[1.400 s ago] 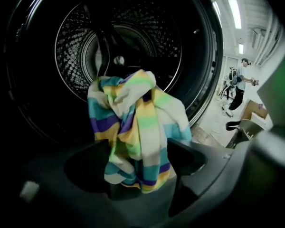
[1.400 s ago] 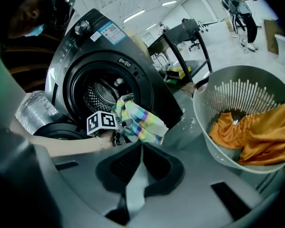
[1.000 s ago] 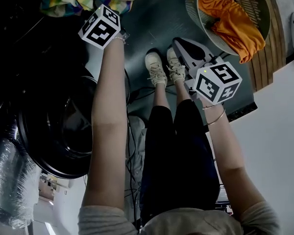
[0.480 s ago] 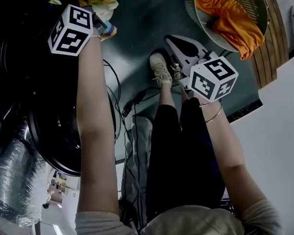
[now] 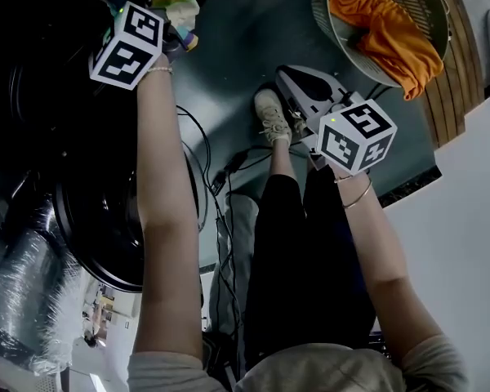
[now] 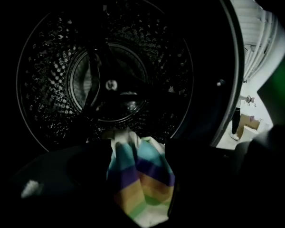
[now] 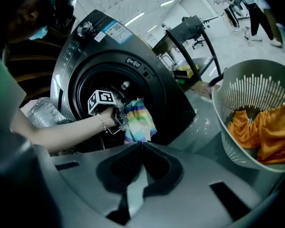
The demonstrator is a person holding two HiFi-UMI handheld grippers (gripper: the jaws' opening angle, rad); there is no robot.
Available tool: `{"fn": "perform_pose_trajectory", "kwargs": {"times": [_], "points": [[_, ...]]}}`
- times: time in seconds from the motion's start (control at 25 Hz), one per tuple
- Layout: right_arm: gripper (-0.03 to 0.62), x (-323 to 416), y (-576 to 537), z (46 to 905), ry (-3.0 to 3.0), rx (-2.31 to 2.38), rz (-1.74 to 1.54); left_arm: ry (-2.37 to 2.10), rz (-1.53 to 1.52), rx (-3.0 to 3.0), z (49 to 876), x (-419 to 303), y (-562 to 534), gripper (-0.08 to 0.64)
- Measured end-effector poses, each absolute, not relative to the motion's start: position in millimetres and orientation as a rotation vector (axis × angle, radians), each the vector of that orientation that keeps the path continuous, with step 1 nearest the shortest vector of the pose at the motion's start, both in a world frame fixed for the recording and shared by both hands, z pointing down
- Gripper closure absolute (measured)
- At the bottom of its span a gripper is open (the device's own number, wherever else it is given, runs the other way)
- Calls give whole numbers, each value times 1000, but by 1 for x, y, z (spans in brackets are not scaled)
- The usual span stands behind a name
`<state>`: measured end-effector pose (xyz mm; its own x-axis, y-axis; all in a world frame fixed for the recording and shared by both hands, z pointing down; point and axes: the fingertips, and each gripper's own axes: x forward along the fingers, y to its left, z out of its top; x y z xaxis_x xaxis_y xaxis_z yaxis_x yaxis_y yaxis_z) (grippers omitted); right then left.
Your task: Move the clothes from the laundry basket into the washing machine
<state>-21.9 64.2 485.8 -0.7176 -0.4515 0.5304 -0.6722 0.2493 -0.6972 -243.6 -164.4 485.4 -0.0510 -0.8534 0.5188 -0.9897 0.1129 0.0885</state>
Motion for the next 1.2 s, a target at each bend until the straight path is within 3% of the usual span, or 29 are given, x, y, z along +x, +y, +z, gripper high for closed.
{"fn": "perform_pose_trajectory", "kwargs": {"times": [0.36, 0.6, 0.64, 0.68, 0.72, 0.76, 1.2], "points": [[580, -13, 69, 490, -2269, 1055, 1457, -1849, 738, 1554, 566, -233, -52, 160], [581, -6, 67, 499, -2255, 1055, 1462, -1789, 773, 1451, 608, -251, -55, 163], [580, -5, 67, 501, -2251, 1057, 1470, -1760, 767, 1459, 610, -247, -58, 173], [581, -5, 67, 502, -2247, 1059, 1477, -1740, 761, 1468, 608, -243, -61, 278], [581, -6, 66, 503, -2246, 1060, 1482, -1729, 754, 1482, 605, -239, -64, 432], [581, -7, 65, 504, -2248, 1058, 1484, -1720, 743, 1507, 602, -235, -69, 488], [581, -17, 45, 488, -2320, 1047, 1472, -1820, 597, 1852, 531, -238, -150, 503]]}}
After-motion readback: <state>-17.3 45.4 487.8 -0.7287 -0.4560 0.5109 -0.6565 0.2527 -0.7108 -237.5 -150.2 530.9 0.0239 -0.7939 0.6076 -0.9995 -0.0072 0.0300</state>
